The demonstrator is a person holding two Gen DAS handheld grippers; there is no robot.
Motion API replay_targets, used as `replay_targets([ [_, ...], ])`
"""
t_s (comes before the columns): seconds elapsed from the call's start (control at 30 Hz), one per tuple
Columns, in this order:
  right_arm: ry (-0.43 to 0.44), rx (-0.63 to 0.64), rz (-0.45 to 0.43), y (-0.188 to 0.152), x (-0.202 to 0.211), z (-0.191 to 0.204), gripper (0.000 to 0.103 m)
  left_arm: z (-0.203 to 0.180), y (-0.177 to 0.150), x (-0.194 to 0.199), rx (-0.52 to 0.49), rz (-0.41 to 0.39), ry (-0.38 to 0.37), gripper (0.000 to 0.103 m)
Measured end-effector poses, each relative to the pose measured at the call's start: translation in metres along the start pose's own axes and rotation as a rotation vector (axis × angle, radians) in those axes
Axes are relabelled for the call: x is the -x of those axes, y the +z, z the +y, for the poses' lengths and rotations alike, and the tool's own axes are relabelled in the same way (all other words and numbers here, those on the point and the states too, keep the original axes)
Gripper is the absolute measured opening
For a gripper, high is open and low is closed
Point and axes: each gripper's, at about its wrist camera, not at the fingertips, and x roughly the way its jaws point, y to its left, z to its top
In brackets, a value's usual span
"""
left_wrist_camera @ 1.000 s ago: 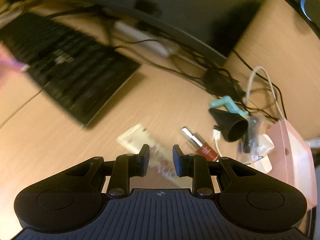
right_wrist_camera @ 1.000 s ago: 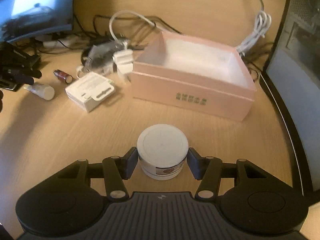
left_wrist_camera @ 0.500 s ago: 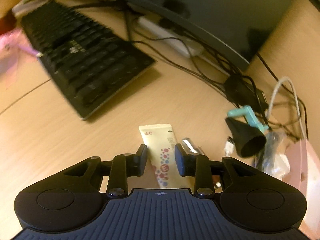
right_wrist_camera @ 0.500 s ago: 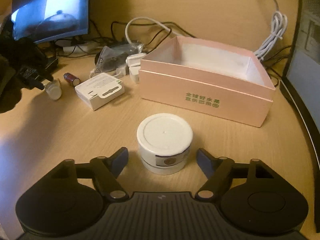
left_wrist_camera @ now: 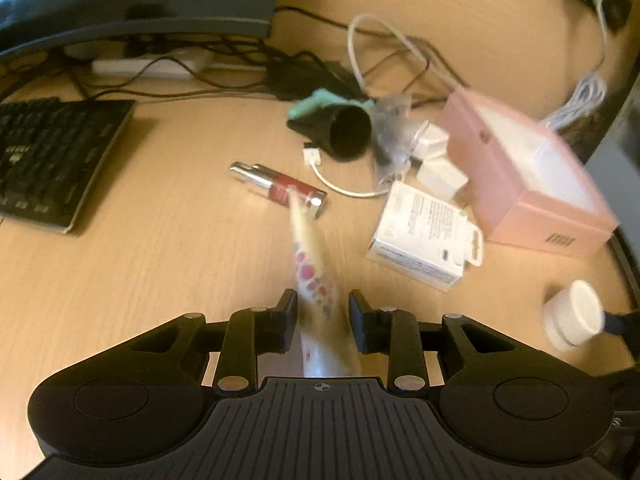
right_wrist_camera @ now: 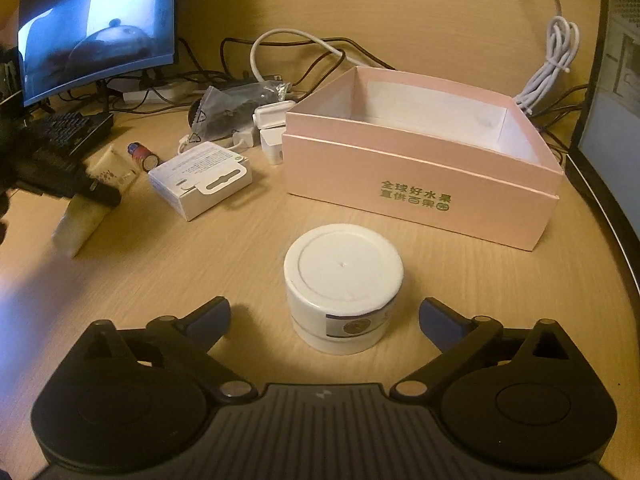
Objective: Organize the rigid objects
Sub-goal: 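Grasp the dotted cream tube with the left tool while the right tool holds the jar, then carry the tube and jar into the pink box and open both tools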
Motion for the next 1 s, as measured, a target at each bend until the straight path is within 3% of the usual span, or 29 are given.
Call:
replay_targets([
  [0.13,-0.006,-0.003,-0.002,0.0,0.0,0.001,0.103,0.036,0.0,0.04,0.205,-0.121,0.034,0.031],
  [0.23,-0.006,-0.004,-0.001,0.0,0.0,0.001,0.103,0.058,0.005,0.045,0.291,-0.108,0.044,0.031],
  [0.43,-0.006,-0.004,-0.001,0.0,0.0,0.001,0.103,0.033,0.005,0.03,0.173,-0.029,-0.041,0.031],
  [0.63,-0.003,-0.001,0.005,0.0,0.0,0.001,0.103,-0.012,-0.001,0.001,-0.04,0.064,0.058,0.034],
  [1.0,0.008,0.01,0.011,0.001,0.001,-0.001,0.102,-0.019,-0.001,-0.008,-0.077,0.078,0.074,0.031],
])
